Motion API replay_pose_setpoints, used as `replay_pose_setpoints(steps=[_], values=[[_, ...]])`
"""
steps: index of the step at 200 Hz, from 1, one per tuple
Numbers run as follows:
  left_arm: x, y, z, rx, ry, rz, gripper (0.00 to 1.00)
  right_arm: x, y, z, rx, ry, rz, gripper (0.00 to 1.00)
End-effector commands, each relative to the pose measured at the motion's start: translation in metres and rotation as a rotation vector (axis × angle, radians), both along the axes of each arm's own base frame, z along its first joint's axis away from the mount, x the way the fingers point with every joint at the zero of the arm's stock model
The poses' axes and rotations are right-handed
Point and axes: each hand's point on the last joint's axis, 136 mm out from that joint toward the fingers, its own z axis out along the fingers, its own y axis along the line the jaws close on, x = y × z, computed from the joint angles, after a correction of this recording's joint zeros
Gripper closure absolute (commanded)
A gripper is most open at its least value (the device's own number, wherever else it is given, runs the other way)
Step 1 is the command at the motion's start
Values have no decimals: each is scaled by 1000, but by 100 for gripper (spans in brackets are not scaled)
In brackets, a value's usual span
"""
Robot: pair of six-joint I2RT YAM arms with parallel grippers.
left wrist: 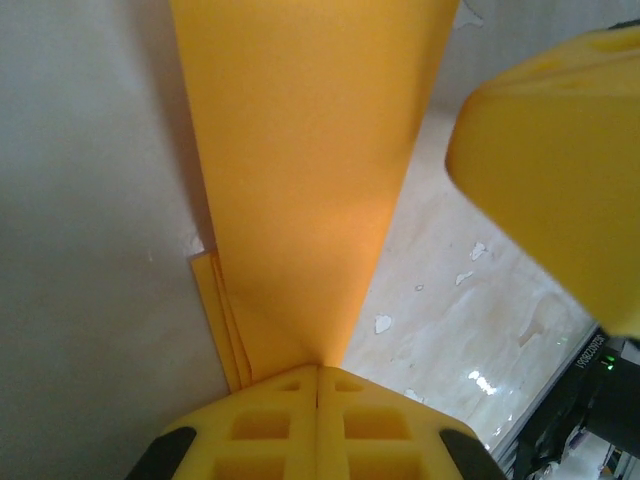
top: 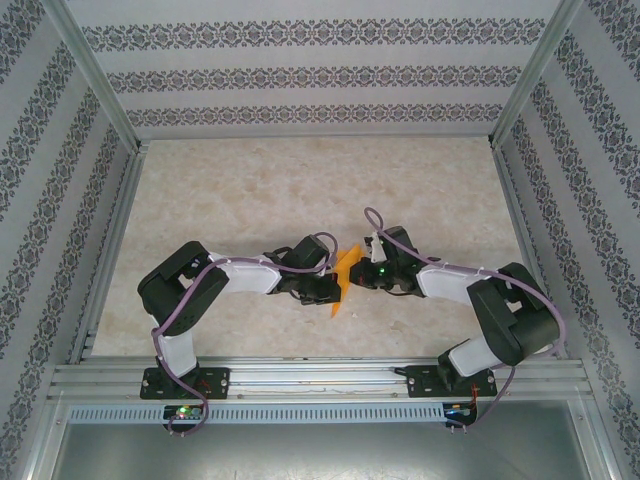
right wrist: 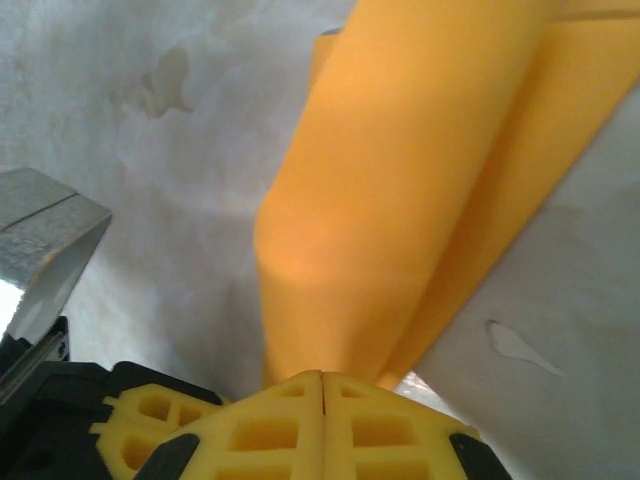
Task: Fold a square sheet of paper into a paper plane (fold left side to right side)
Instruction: Fold the wing for the fifth time at the center of the table.
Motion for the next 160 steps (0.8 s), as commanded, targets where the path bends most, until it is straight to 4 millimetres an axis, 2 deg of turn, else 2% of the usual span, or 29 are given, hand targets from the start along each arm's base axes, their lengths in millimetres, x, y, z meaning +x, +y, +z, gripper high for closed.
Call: replay_pose_setpoints(steps=[1, 55, 110, 160], values=[[-18, 29, -36, 180, 65, 1, 100, 1, 13, 4, 60, -29, 20, 100], [-19, 28, -39, 196, 72, -8, 100, -4, 21, -5, 55, -9, 31, 100], [-21, 30, -41, 226, 85, -11, 100, -5, 14, -25, -10, 11, 19, 100], [-21, 35, -43, 256, 93, -9, 100, -1, 5, -30, -33, 1, 15, 100]])
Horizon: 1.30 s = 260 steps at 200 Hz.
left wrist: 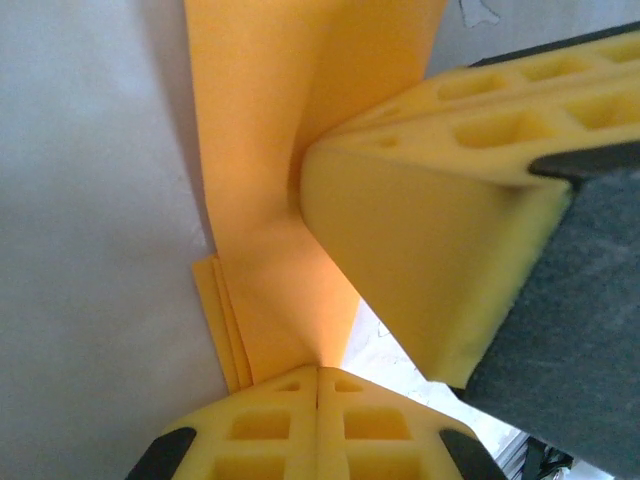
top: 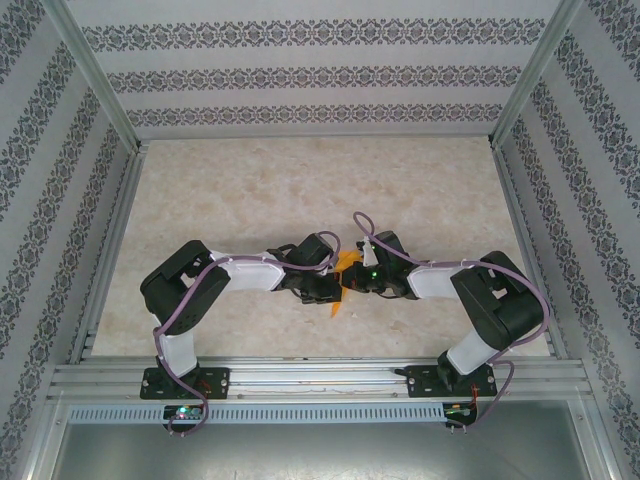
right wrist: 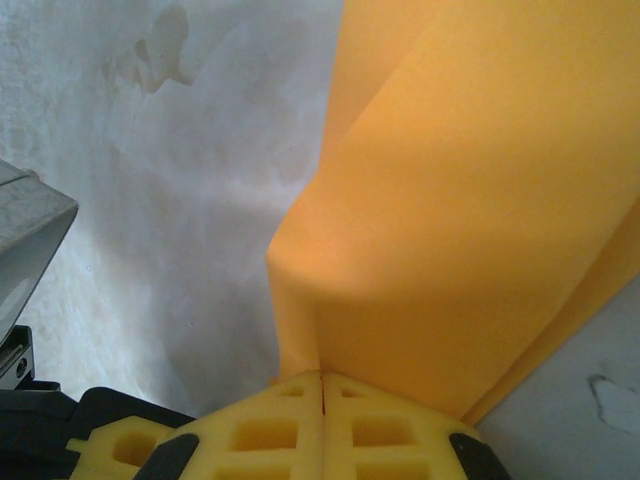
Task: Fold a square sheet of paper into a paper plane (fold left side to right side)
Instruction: Fold the wing for the fifth time at the center of the table.
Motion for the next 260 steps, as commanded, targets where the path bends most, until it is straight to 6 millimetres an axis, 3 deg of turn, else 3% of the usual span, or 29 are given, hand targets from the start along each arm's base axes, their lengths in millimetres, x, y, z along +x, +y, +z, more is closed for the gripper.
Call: replay_pose_setpoints(steps=[1, 61, 260], values=[[-22, 35, -43, 208, 75, -5, 100, 3, -11, -12, -51, -17, -7, 100], [-25, 43, -47, 265, 93, -13, 100, 13, -19, -12, -56, -35, -21, 100], [-28, 43, -51, 278, 118, -30, 100, 46, -49, -21, -118, -17, -113, 100]])
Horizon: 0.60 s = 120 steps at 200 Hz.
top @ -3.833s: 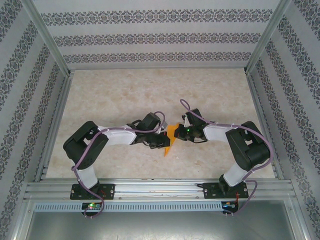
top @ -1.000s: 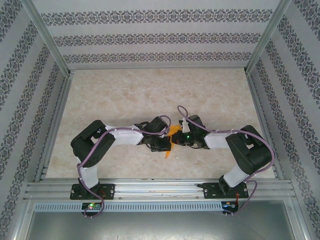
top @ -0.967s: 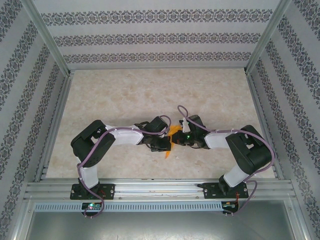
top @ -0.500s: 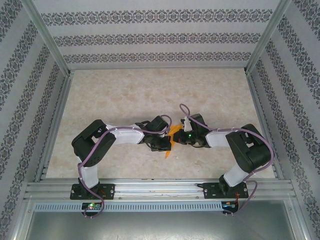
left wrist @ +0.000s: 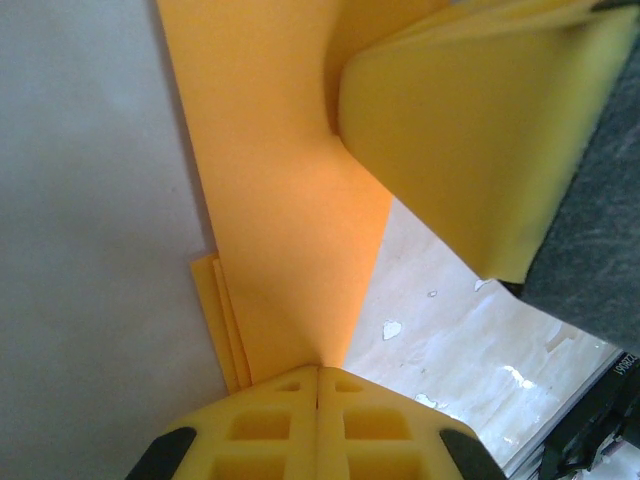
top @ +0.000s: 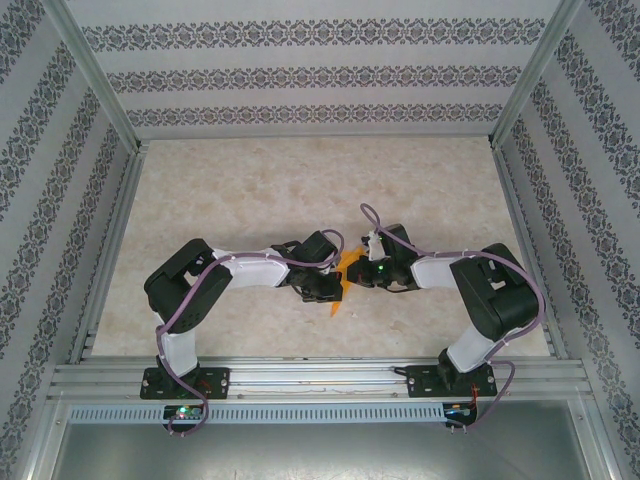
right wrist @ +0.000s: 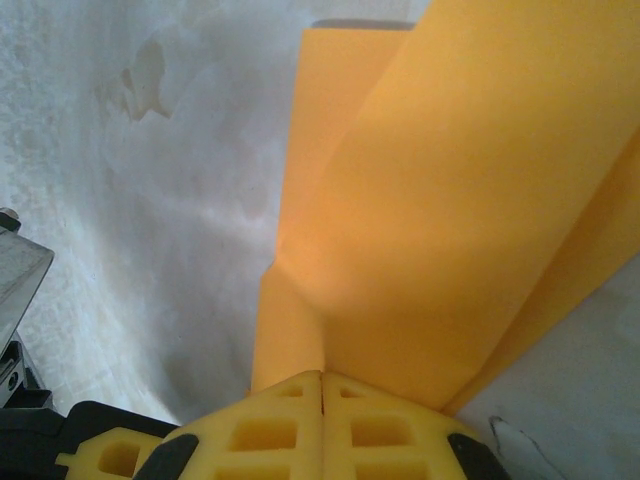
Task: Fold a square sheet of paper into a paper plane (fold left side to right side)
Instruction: Fold the wing for the fifth time at the center of the table.
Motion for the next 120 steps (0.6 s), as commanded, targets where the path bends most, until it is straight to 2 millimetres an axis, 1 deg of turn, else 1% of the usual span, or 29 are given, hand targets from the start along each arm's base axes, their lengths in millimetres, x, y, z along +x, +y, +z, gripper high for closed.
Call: replay_pose_setpoints(steps=[1, 120], values=[[-29, 43, -50, 229, 111, 1, 100, 31, -34, -18, -149, -62, -116, 100], [-30, 44, -51, 230, 114, 2, 100, 54, -51, -16, -156, -65, -158, 100]])
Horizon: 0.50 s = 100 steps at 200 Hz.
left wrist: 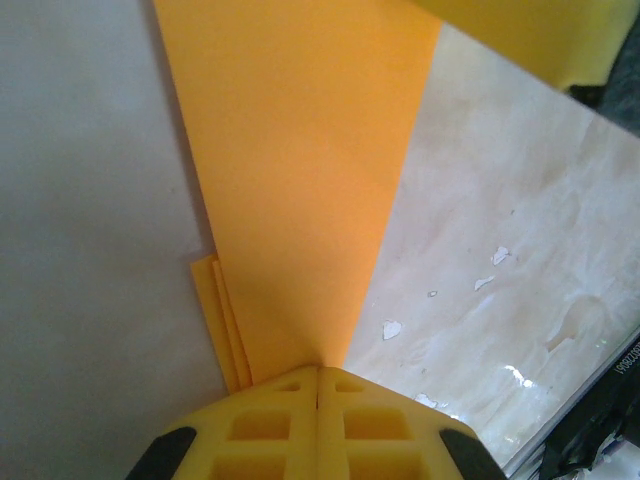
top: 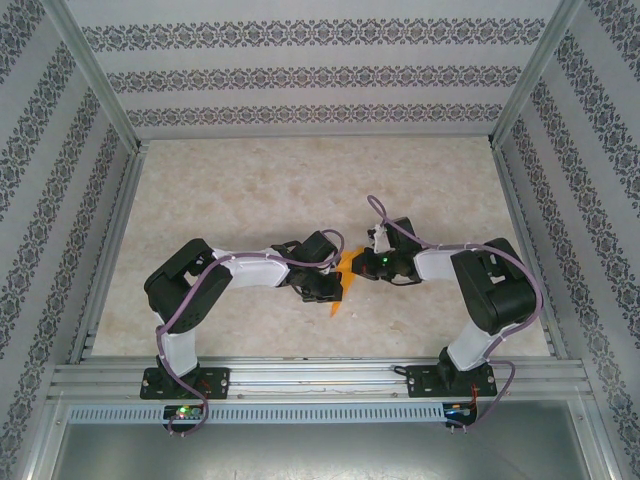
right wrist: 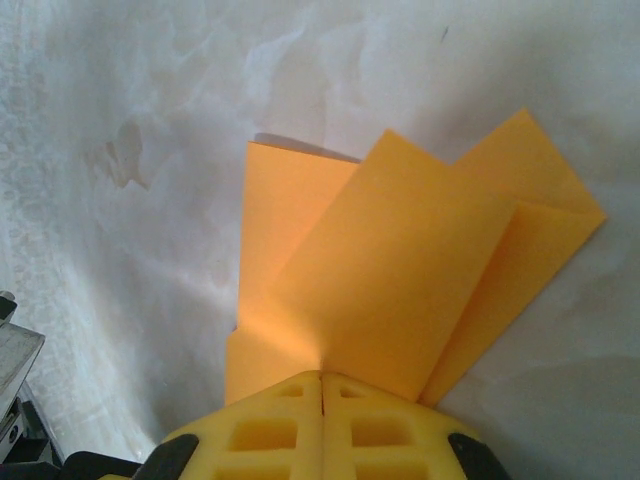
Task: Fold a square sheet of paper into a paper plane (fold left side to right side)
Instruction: Fold the wing for the fifth time at the center of the table.
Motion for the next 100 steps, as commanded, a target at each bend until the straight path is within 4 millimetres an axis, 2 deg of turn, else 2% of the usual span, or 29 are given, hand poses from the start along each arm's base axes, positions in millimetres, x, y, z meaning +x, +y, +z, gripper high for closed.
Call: replay_pose_setpoints(steps=[1, 100], values=[[-30, 44, -51, 231, 115, 2, 100, 32, -36, -16, -149, -66, -110, 100], [-30, 44, -51, 233, 116, 2, 100, 52, -52, -13, -155, -72, -149, 100]])
